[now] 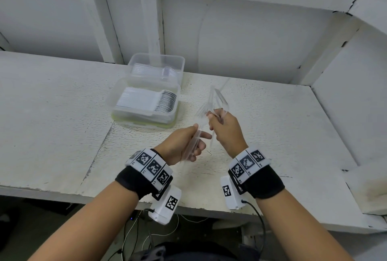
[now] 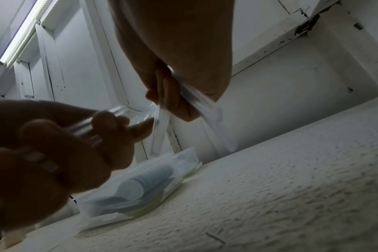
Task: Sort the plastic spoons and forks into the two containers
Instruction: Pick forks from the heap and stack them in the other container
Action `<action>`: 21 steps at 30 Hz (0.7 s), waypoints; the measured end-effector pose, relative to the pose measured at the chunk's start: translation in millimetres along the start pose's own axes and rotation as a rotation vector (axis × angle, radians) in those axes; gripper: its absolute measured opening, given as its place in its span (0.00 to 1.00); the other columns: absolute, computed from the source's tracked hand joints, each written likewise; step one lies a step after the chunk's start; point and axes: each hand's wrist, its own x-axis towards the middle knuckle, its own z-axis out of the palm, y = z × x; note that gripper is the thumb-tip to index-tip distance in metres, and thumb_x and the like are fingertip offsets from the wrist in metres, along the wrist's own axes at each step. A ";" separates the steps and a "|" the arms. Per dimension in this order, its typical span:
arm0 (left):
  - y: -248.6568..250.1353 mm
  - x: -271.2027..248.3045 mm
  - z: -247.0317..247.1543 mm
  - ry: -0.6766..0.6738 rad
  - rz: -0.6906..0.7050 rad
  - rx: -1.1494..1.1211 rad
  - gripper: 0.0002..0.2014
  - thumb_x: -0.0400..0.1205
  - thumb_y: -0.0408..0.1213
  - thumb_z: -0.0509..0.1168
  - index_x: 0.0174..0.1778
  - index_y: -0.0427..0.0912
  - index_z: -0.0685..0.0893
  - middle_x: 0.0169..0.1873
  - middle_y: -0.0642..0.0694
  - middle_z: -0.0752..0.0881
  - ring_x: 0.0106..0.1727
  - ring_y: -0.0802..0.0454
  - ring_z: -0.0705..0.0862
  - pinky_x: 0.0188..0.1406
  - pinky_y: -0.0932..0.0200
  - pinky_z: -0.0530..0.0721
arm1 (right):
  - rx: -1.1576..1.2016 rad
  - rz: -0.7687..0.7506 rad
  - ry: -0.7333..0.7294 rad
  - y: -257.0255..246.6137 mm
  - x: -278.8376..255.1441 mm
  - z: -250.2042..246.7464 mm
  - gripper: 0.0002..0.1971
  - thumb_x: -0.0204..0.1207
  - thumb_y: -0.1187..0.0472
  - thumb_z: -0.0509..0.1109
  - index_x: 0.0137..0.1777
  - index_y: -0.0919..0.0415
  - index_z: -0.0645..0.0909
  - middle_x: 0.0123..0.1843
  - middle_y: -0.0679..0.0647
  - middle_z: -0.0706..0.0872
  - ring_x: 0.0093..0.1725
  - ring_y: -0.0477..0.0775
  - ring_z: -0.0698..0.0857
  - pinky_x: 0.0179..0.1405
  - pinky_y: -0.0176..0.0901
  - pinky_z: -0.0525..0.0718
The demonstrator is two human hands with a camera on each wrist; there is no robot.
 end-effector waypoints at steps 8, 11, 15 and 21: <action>4.8 -3.9 -7.5 -0.167 -0.046 0.020 0.19 0.88 0.47 0.46 0.54 0.39 0.77 0.25 0.48 0.70 0.21 0.57 0.68 0.21 0.65 0.68 | -0.115 -0.103 -0.008 -0.4 -6.3 1.2 0.15 0.82 0.61 0.59 0.33 0.58 0.68 0.26 0.47 0.69 0.26 0.44 0.68 0.26 0.29 0.68; 5.0 -4.5 -11.9 -0.197 -0.010 0.028 0.15 0.87 0.42 0.50 0.55 0.37 0.77 0.26 0.48 0.75 0.24 0.56 0.75 0.24 0.63 0.76 | -0.100 -0.075 -0.007 -0.8 -6.4 1.8 0.09 0.82 0.61 0.59 0.39 0.55 0.71 0.29 0.46 0.72 0.29 0.42 0.72 0.28 0.28 0.70; 4.3 -4.9 -13.8 -0.231 0.030 -0.037 0.13 0.85 0.38 0.53 0.49 0.33 0.78 0.24 0.46 0.79 0.26 0.53 0.81 0.27 0.61 0.82 | -0.007 -0.011 -0.014 -1.3 -6.5 3.9 0.15 0.82 0.60 0.61 0.67 0.57 0.68 0.38 0.47 0.76 0.34 0.41 0.76 0.37 0.33 0.75; 1.7 1.6 -12.7 -0.059 0.079 -0.094 0.13 0.87 0.38 0.51 0.48 0.39 0.79 0.25 0.51 0.70 0.24 0.59 0.70 0.22 0.67 0.69 | 0.065 0.082 0.026 -3.4 -5.3 -0.2 0.10 0.83 0.61 0.57 0.58 0.55 0.59 0.38 0.53 0.77 0.29 0.45 0.72 0.27 0.36 0.70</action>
